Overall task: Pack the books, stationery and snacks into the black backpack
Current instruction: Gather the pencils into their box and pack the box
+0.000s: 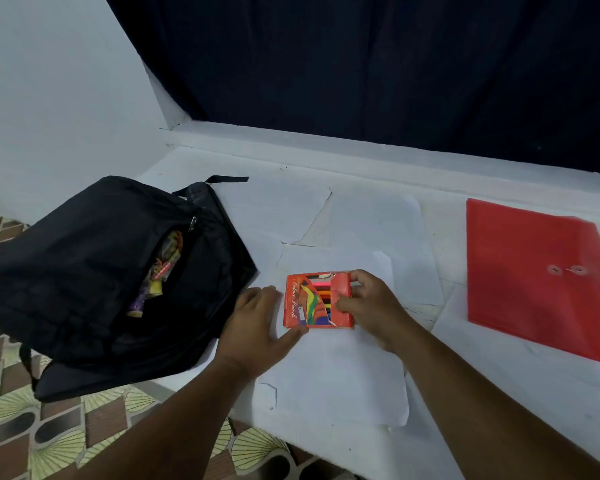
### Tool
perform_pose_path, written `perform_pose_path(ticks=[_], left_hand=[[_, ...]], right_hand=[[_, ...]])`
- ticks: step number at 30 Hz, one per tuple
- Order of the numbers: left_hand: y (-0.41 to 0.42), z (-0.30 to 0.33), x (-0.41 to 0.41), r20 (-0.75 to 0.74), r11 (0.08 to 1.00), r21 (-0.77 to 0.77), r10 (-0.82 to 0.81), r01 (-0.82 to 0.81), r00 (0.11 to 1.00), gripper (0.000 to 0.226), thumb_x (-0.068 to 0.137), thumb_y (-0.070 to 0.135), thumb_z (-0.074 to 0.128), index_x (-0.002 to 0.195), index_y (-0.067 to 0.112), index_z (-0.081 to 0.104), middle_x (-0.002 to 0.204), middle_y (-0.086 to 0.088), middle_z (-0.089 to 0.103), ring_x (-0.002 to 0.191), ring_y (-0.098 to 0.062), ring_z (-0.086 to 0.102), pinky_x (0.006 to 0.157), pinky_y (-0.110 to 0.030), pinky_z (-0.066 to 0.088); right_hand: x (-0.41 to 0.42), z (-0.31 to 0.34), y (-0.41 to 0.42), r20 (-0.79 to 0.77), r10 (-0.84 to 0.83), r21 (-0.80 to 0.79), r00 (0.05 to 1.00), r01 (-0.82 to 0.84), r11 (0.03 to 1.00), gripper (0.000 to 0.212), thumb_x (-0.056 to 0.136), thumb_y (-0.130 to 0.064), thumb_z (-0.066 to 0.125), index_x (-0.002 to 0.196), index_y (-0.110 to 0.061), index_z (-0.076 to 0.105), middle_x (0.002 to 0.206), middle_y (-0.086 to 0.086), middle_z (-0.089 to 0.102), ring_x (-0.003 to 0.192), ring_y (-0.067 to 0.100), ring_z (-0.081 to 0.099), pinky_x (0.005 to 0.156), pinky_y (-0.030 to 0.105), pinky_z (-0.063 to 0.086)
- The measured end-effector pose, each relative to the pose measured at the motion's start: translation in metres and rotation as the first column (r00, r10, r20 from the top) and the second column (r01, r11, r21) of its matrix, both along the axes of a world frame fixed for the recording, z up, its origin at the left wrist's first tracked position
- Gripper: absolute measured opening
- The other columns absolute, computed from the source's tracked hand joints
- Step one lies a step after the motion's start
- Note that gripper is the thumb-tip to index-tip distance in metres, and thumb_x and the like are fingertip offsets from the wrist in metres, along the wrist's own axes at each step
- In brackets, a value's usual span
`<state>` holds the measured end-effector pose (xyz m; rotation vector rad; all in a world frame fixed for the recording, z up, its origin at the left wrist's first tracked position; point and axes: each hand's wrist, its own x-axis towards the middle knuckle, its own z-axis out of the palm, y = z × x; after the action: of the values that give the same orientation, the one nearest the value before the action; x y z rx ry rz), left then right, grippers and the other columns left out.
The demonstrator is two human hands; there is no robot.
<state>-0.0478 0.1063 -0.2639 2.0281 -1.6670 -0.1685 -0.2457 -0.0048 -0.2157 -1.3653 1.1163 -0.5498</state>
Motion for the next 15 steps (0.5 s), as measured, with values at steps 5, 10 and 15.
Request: perform_pose_path(ticks=[5, 10, 15], left_hand=[[0.001, 0.011, -0.001, -0.079, 0.988, 0.155, 0.028, -0.015, 0.997, 0.071, 0.080, 0.072, 0.062, 0.132, 0.023, 0.061, 0.153, 0.003, 0.045, 0.146, -0.017, 0.026, 0.113, -0.034, 0.029], [0.018, 0.039, 0.006, -0.327, 0.997, -0.049, 0.040, -0.059, 0.944, 0.027, 0.078, 0.042, 0.074, 0.097, 0.024, 0.070, 0.094, 0.021, 0.068, 0.099, -0.007, 0.066, 0.090, -0.029, 0.053], [0.050, 0.052, 0.030, -0.300, 0.969, -0.165, 0.128, -0.183, 0.945, 0.013, 0.088, 0.011, 0.073, 0.100, 0.017, 0.073, 0.086, 0.009, 0.072, 0.081, -0.006, 0.069, 0.076, -0.034, 0.059]], right_hand=[[-0.003, -0.001, 0.012, 0.007, 0.013, -0.056, 1.000, -0.012, 0.998, 0.028, 0.093, -0.009, 0.064, 0.107, -0.031, 0.051, 0.114, 0.003, 0.069, 0.094, 0.020, 0.073, 0.077, 0.037, 0.062], [-0.006, 0.005, 0.018, 0.124, -0.101, 0.013, 0.987, 0.100, 0.995, 0.029, 0.094, -0.004, 0.063, 0.115, -0.022, 0.054, 0.114, 0.006, 0.070, 0.091, 0.019, 0.074, 0.074, 0.033, 0.062], [0.000, 0.018, 0.026, 0.185, -0.144, 0.051, 0.972, 0.136, 0.989, 0.029, 0.095, -0.005, 0.062, 0.118, -0.021, 0.054, 0.110, 0.001, 0.071, 0.087, 0.014, 0.074, 0.068, 0.026, 0.059]])
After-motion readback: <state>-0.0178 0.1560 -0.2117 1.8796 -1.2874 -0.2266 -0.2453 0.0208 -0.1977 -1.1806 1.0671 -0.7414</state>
